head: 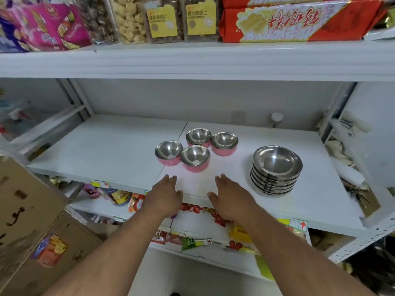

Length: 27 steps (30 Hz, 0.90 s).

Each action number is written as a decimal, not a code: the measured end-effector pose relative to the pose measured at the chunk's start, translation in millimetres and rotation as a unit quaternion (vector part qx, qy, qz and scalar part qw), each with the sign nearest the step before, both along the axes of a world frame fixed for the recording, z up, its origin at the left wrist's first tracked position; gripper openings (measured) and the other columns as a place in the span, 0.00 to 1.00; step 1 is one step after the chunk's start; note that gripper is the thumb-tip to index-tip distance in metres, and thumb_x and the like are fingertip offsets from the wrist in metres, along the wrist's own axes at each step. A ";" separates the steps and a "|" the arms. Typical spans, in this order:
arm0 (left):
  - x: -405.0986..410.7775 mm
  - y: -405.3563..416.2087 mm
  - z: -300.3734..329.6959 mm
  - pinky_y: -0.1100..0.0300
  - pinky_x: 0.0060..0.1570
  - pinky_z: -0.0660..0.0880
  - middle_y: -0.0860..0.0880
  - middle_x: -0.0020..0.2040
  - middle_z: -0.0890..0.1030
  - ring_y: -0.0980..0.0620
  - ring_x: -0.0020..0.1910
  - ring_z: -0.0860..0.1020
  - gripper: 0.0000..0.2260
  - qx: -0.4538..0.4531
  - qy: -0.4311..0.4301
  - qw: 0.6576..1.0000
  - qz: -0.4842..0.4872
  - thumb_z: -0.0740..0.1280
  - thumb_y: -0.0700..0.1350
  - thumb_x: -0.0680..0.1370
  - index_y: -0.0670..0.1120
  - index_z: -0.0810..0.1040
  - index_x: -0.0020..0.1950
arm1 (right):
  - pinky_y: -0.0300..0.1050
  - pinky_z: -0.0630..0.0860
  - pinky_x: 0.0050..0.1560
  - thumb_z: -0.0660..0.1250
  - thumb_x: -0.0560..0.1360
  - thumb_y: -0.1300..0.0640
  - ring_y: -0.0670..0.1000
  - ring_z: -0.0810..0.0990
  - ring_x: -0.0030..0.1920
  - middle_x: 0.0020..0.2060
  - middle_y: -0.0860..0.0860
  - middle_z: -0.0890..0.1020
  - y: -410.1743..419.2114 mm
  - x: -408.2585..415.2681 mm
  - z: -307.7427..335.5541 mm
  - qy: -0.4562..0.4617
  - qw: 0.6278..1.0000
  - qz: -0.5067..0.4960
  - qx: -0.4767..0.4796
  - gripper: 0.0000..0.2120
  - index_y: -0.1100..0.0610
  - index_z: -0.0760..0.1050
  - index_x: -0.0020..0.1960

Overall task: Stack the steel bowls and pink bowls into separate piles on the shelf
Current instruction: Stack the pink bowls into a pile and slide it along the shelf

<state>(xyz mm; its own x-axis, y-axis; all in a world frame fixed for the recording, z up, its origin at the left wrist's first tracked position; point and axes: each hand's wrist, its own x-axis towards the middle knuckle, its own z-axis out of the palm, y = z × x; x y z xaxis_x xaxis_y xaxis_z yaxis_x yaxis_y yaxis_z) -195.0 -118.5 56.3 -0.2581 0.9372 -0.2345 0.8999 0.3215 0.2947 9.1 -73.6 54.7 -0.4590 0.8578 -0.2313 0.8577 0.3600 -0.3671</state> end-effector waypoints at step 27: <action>-173.8 161.9 -27.7 0.57 0.58 0.68 0.39 0.72 0.73 0.40 0.67 0.73 0.24 0.049 -0.260 0.962 0.069 0.63 0.44 0.80 0.40 0.66 0.76 | 0.49 0.70 0.65 0.56 0.85 0.47 0.62 0.73 0.72 0.73 0.63 0.74 99.0 -129.5 -11.9 0.101 0.933 -0.336 -0.076 0.28 0.67 0.63 0.76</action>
<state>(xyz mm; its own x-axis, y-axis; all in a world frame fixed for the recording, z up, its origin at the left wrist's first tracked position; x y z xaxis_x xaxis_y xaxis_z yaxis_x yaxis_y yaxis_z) -368.8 43.4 28.6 -0.2539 0.9265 -0.2777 0.5728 0.3754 0.7287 -120.4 25.4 42.8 0.1243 0.9317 -0.3412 0.7785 -0.3048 -0.5486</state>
